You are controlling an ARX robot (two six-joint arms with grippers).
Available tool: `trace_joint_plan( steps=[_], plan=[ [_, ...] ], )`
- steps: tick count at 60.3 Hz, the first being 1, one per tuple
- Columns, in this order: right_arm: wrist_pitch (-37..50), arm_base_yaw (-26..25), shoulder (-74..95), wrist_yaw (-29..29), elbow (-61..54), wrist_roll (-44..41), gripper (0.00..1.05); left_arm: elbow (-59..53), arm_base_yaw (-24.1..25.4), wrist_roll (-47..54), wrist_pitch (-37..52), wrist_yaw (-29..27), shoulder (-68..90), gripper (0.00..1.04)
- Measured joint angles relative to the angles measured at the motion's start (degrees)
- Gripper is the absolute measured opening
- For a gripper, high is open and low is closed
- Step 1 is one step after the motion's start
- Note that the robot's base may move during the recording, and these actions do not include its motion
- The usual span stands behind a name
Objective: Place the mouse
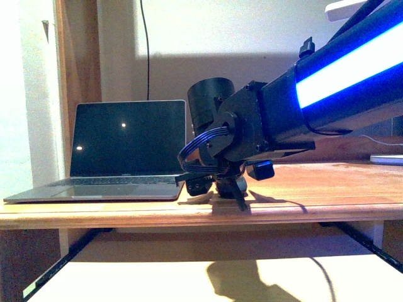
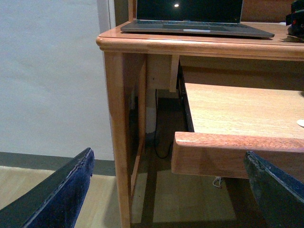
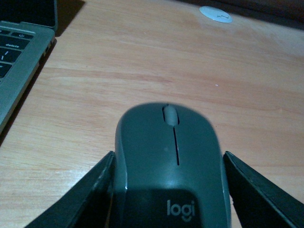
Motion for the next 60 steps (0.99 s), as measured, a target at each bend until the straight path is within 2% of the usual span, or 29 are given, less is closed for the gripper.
trace_joint_plan(
  steps=[7,12,19,28,39,49,60],
  plan=[
    [0.4,-0.2,-0.2,-1.7,-0.3,0.6,0.98,0.0,0.0,0.0,0.0,0.0,0.0,0.97],
    [1.8,-0.5,-1.5,-2.9,-2.4,1.3,0.97,0.0,0.0,0.0,0.0,0.0,0.0,0.97],
    [6.3,-1.8,-7.5,-7.6,-9.9,3.4,0.97,0.0,0.0,0.0,0.0,0.0,0.0,0.97],
    [15.3,-6.0,-21.0,-18.4,-25.1,6.3,0.97,0.0,0.0,0.0,0.0,0.0,0.0,0.97],
    [25.7,-15.1,-38.4,-35.0,-49.2,8.0,0.97,0.0,0.0,0.0,0.0,0.0,0.0,0.97],
    [30.1,-21.5,-48.9,-48.0,-69.0,7.9,0.97,0.0,0.0,0.0,0.0,0.0,0.0,0.97],
    [34.1,-28.0,-60.2,-58.3,-86.0,8.3,0.97,0.0,0.0,0.0,0.0,0.0,0.0,0.97]
  ],
)
